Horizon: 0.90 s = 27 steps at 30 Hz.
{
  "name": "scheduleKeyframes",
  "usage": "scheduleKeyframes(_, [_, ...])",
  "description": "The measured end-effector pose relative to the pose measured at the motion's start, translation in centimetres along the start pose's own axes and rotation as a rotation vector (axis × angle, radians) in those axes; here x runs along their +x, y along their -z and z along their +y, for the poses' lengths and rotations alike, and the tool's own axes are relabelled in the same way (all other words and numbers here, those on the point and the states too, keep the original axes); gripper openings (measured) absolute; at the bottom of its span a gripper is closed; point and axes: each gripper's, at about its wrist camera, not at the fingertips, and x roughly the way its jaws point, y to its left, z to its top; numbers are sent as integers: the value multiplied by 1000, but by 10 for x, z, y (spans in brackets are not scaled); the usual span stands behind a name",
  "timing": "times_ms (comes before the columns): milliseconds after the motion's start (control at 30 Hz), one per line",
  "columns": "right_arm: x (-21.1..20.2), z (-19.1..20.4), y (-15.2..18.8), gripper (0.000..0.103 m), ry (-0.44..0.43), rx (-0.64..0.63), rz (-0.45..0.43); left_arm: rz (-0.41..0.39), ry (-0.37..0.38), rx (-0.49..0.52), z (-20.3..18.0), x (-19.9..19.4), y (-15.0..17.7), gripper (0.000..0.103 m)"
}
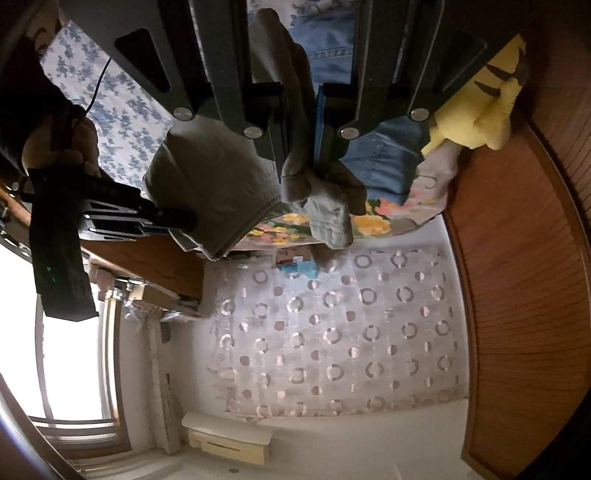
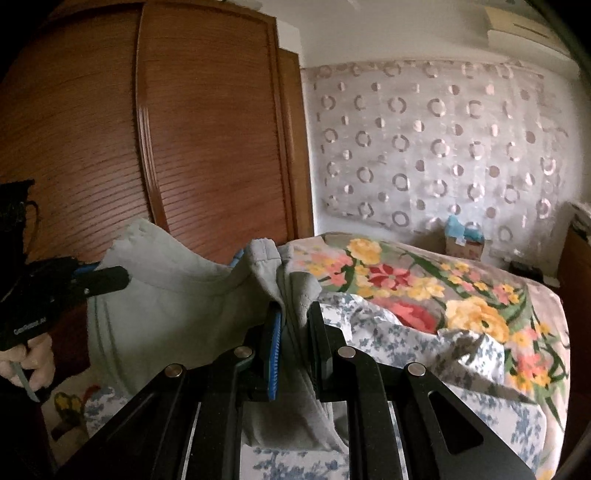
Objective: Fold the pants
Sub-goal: 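Lift the folded sweatpants with both grippers and carry them onto the blue jeans stack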
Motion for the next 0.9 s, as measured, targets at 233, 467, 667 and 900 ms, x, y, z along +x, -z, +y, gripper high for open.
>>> scheduleKeyframes(233, [47, -10, -10, 13, -3, -51, 46, 35, -11, -51, 24, 20, 12, 12])
scheduleKeyframes(467, [86, -11, -28, 13, -27, -106, 76, 46, -41, -85, 38, 27, 29, 12])
scheduleKeyframes(667, [123, -1, -41, 13, -61, -173, 111, 47, -62, -139, 47, 28, 49, 12])
scheduleKeyframes(900, [155, 22, -55, 13, -97, -271, 88, 29, -108, -231, 65, 29, 70, 12])
